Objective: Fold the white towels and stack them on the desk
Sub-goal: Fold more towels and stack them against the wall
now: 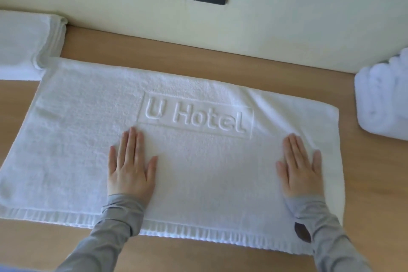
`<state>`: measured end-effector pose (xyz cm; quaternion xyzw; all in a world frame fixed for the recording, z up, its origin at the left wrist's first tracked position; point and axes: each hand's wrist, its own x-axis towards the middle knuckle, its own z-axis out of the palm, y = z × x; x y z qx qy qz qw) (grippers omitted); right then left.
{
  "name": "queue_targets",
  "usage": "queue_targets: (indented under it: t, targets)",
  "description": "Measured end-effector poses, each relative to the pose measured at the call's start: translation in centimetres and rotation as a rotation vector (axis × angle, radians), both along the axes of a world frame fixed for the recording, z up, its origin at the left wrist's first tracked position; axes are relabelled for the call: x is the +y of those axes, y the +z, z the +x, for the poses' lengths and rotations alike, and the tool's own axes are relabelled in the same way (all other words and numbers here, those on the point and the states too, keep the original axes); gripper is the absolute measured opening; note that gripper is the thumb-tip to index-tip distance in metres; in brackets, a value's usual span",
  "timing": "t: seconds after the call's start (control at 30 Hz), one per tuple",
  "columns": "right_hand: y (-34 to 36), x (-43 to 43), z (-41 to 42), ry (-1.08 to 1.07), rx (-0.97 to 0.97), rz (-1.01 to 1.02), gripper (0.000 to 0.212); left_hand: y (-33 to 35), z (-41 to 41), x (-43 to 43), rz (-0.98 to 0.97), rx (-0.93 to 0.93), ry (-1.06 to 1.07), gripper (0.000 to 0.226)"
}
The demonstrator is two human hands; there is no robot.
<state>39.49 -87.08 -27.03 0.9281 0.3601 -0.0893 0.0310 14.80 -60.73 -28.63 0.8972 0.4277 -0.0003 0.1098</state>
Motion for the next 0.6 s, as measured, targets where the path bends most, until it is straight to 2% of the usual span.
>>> queue_targets:
  t: [0.1, 0.17, 0.3, 0.37, 0.43, 0.53, 0.6]
  targets:
    - [0.0, 0.4, -0.7, -0.16, -0.029, 0.029, 0.071, 0.1, 0.0, 0.0, 0.013, -0.001, 0.001, 0.069]
    - [0.4, 2.5, -3.4, -0.167, -0.015, 0.113, 0.068, 0.2, 0.1, -0.2, 0.013, -0.001, 0.002, 0.069]
    - [-0.7, 4.6, -11.6, 0.297, 0.066, 0.184, 0.059, 0.5, 0.2, -0.3, 0.017, -0.008, 0.011, 0.071]
    - [-1.2, 2.7, -12.3, 0.362, 0.105, 0.157, 0.058, 0.7, 0.2, -0.4, 0.015, -0.015, 0.012, 0.072]
    - [-1.0, -0.4, -10.5, 0.259, 0.092, 0.115, 0.056, 0.7, 0.0, -0.4, 0.016, -0.022, 0.017, 0.073]
    - [-0.1, -5.7, -6.8, -0.013, 0.03, 0.069, 0.06, 0.2, 0.2, -0.5, 0.015, -0.027, 0.011, 0.072]
    - [0.1, -9.1, -5.3, -0.283, 0.073, 0.179, 0.062, -0.1, 0.1, -0.3, 0.007, -0.039, 0.014, 0.071]
